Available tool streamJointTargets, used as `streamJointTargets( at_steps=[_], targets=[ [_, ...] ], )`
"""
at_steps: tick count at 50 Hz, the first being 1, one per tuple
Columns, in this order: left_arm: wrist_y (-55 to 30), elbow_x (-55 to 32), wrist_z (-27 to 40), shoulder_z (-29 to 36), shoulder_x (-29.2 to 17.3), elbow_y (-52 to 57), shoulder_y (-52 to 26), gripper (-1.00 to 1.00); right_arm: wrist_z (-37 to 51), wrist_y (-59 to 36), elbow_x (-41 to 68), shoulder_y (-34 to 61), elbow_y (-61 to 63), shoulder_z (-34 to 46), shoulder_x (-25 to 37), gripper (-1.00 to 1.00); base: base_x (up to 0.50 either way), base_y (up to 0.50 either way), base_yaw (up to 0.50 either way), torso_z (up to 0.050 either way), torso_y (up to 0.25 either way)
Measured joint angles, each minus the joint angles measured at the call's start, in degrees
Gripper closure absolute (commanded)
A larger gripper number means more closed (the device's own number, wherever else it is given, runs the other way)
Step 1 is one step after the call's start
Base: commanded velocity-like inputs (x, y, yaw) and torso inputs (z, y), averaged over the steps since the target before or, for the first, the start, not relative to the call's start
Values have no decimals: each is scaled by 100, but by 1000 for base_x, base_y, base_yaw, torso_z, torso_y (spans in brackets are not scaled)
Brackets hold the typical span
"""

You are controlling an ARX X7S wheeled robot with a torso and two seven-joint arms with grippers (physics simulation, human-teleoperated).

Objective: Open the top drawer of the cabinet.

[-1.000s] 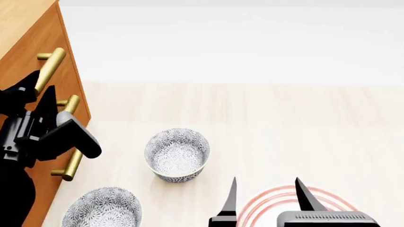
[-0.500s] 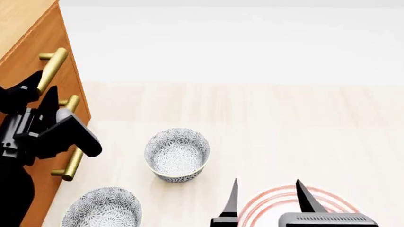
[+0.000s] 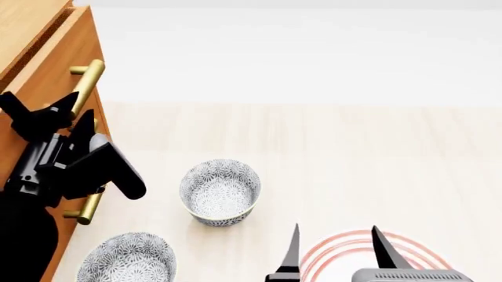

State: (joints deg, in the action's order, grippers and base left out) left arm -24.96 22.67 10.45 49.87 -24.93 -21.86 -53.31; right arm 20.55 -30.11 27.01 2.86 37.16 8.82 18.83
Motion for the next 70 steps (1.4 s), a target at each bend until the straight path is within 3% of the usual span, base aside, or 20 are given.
streamJointTargets(
  at_steps=[51,52,70],
  targets=[
    [-1050,841,195,480,1334,-442,-223,100,-200,401,174,19,-529,-117,98,-100,0,0,0,0,1],
    [-1057,849,195,487,1346,-461,-231,-100,-203,405,180,19,-536,-122,102,-100,0,0,0,0,0],
    [-1153,1134,294,539,1368,-488,-412,-100,-224,496,214,13,-650,-130,119,-100,0,0,0,0,0]
  ],
)
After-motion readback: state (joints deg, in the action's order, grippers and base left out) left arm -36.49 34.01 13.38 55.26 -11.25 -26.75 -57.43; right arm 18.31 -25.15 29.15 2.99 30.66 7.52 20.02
